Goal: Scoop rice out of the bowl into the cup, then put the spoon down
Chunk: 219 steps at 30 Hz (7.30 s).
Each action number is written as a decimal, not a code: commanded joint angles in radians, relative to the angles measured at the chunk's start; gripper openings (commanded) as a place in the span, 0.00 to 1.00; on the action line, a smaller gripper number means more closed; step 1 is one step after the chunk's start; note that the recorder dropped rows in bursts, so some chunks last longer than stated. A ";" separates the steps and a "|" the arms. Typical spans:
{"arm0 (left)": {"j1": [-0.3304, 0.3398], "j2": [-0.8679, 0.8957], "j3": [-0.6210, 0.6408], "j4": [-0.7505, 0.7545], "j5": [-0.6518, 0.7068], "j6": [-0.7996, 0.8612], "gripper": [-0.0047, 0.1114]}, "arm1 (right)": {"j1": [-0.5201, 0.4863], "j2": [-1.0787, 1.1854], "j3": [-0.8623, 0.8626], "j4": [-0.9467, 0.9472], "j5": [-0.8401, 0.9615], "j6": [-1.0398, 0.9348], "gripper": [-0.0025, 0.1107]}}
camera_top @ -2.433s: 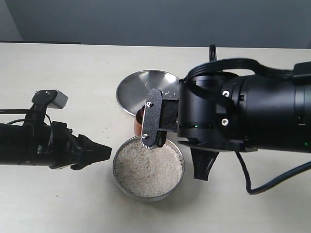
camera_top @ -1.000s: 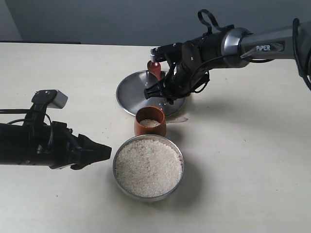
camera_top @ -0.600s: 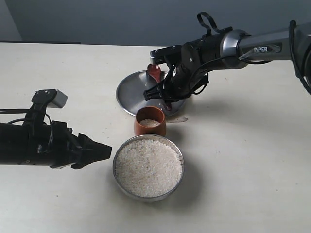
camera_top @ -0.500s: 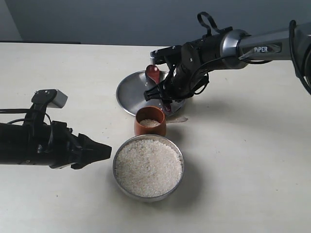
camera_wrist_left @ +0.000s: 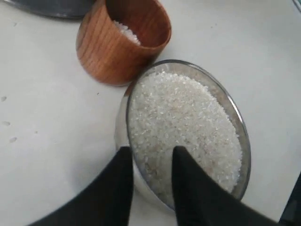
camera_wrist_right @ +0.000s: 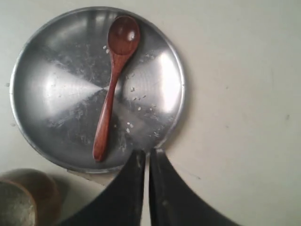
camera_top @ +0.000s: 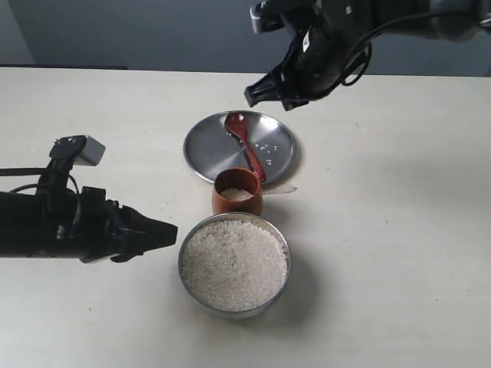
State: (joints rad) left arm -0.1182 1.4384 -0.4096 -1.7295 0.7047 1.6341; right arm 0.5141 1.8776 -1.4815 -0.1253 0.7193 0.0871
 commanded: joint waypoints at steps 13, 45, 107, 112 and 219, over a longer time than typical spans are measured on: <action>-0.001 -0.546 0.001 0.158 -0.119 -0.203 0.04 | -0.005 -0.553 0.498 -0.117 -0.070 0.076 0.02; -0.001 -1.333 0.042 1.456 -0.121 -1.296 0.04 | -0.005 -1.376 1.204 -0.101 -0.538 0.177 0.02; -0.001 -1.438 0.410 1.811 -0.385 -1.732 0.04 | -0.005 -1.376 1.348 0.034 -0.640 0.179 0.02; -0.001 -1.438 0.410 1.811 -0.369 -1.732 0.04 | -0.005 -1.376 1.348 0.034 -0.645 0.179 0.02; -0.001 -1.438 0.410 1.862 -0.367 -1.728 0.04 | -0.435 -1.871 1.481 -0.102 -0.371 0.154 0.02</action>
State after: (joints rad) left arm -0.1182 0.0052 -0.0051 0.1302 0.3407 -0.0922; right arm 0.0840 0.0128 -0.0047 -0.1957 0.3546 0.2466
